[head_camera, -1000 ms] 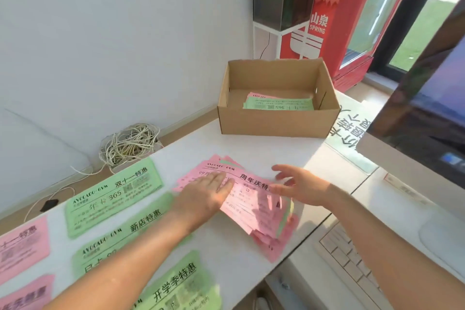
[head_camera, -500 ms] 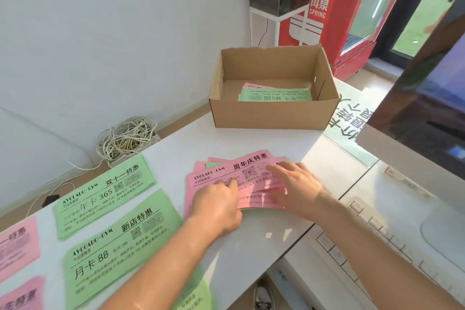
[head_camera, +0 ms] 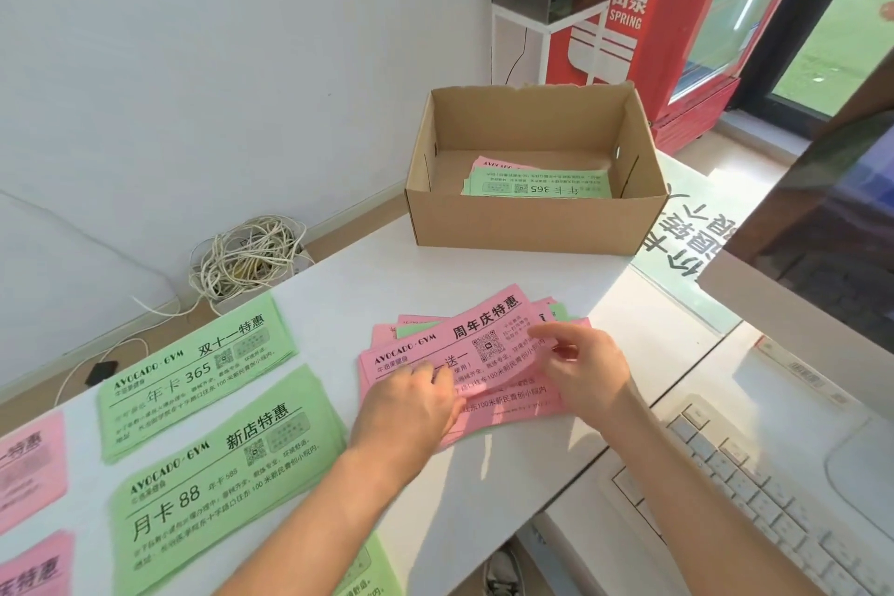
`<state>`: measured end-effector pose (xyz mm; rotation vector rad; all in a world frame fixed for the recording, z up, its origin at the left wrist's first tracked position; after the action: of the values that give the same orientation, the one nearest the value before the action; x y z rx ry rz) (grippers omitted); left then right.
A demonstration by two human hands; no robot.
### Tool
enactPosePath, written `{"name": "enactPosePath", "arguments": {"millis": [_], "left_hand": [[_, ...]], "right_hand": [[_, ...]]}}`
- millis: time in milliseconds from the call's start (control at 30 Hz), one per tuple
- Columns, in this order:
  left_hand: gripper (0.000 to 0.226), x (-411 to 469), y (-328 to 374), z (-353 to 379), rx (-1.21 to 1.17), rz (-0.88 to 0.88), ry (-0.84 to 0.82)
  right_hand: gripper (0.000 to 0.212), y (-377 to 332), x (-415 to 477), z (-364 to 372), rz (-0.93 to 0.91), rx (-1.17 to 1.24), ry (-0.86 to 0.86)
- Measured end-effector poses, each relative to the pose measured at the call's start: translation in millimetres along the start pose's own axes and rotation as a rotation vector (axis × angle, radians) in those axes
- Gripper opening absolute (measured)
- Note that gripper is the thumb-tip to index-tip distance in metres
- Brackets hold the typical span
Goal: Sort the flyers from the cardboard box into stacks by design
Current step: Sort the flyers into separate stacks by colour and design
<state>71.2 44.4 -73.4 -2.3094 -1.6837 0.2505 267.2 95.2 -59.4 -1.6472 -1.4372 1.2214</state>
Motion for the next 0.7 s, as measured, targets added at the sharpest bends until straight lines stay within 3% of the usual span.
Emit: {"name": "enactPosePath", "arguments": {"millis": [100, 167, 200, 333, 500, 600, 700], "left_hand": [[0.016, -1.6, -4.1, -1.6, -0.028, 0.024, 0.031], [0.013, -2.5, -9.0, -1.4, -0.099, -0.008, 0.032], [0.006, -3.7, -11.7, -0.1, -0.151, -0.026, 0.016], [0.032, -12.4, -21.4, 1.3, -0.455, -0.199, 0.032], [0.014, -13.0, -30.5, 6.0, -0.668, -0.424, 0.007], [0.013, -12.1, -31.7, 4.8, -0.785, -0.485, 0.001], [0.032, -15.1, -31.1, 1.5, -0.766, -0.385, 0.044]], "right_hand": [[0.023, -9.5, 2.2, -3.2, 0.09, 0.456, -0.034], [0.02, -11.7, 2.1, -7.2, 0.095, 0.573, -0.01], [0.025, -8.3, 4.8, -9.9, 0.08, 0.51, 0.026], [0.039, 4.7, 10.7, -13.1, 0.087, 0.216, 0.032], [0.043, 4.2, 2.4, -3.8, -0.041, -0.316, -0.102], [0.04, 2.0, -1.3, 0.4, -0.096, -0.339, -0.129], [0.021, 2.9, 0.5, 2.3, -0.102, -0.224, -0.114]]}}
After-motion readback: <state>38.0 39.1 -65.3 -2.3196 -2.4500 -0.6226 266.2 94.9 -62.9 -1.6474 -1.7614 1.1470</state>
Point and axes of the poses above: each hand's wrist, its own x-axis towards the middle knuckle, its own z-axis out of the palm, y = z × x, the point moved 1 cm from there along x, towards the middle knuckle, and after that the axes turned 14 degrees about x, right-handed, at the moved point
